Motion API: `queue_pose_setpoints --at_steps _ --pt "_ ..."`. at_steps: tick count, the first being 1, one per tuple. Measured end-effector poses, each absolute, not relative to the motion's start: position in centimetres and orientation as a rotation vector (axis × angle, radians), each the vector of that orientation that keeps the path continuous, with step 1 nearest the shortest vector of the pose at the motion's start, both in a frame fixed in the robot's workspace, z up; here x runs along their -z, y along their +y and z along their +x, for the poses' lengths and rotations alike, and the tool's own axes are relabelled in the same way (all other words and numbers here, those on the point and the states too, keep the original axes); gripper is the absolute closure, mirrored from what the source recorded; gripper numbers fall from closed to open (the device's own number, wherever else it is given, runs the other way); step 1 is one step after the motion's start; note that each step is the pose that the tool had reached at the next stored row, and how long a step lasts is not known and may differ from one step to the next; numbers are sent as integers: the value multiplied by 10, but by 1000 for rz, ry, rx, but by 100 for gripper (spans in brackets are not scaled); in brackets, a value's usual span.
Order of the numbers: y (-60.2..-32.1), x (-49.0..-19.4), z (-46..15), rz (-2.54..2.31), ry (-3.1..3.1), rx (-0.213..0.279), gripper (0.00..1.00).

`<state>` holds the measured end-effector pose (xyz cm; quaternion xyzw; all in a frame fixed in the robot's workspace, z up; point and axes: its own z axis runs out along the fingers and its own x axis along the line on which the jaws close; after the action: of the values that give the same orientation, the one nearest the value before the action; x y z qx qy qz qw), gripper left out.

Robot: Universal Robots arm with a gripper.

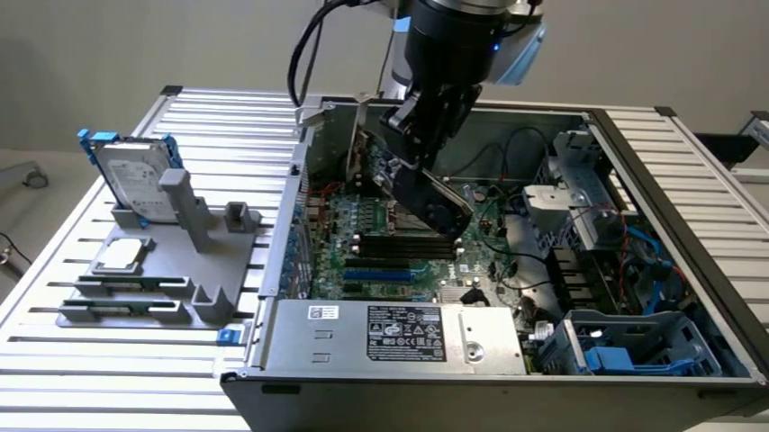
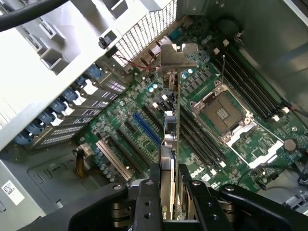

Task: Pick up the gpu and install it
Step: 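Insert the gpu into the slot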

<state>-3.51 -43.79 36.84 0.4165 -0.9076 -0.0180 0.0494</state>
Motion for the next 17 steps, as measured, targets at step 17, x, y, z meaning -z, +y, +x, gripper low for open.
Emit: queue_pose_setpoints --at_steps 17 --pt "-438 -360 -36 1645 -2622 12 74"
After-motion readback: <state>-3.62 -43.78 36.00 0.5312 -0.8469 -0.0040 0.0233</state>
